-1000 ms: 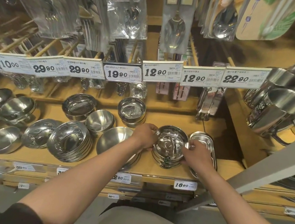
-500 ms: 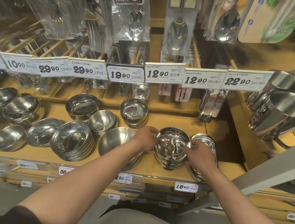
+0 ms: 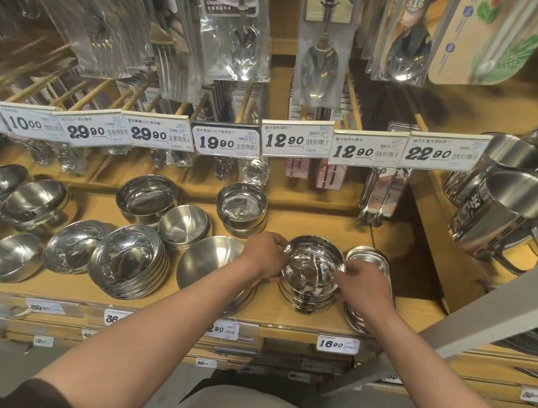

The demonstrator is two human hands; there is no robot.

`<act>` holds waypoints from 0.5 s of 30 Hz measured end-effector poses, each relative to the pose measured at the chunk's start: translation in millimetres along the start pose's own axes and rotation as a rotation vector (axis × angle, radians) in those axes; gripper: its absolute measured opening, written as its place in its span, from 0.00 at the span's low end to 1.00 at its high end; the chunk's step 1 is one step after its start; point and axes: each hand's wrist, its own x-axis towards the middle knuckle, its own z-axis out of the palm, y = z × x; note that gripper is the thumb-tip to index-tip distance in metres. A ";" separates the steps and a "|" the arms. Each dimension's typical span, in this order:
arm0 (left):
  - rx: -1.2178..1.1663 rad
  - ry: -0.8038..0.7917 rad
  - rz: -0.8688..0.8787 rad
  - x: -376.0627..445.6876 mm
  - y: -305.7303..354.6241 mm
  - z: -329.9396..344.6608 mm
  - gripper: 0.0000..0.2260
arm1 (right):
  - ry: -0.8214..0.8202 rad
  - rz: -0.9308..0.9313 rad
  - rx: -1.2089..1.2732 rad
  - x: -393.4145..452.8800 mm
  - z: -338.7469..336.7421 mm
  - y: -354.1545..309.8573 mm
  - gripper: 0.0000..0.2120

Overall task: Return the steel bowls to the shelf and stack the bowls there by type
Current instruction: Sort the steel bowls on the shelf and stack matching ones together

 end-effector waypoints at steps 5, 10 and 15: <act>-0.069 0.036 0.020 -5.8 -10.3 -4.2 0.15 | -0.002 -0.013 -0.032 -9.0 -7.8 -3.7 0.21; -0.151 0.159 0.060 -31.8 -42.1 -32.7 0.08 | 0.170 -0.171 -0.029 -23.2 -15.6 -14.2 0.16; -0.292 0.314 -0.024 -70.2 -89.8 -82.2 0.08 | 0.167 -0.354 0.049 -37.7 8.8 -42.6 0.14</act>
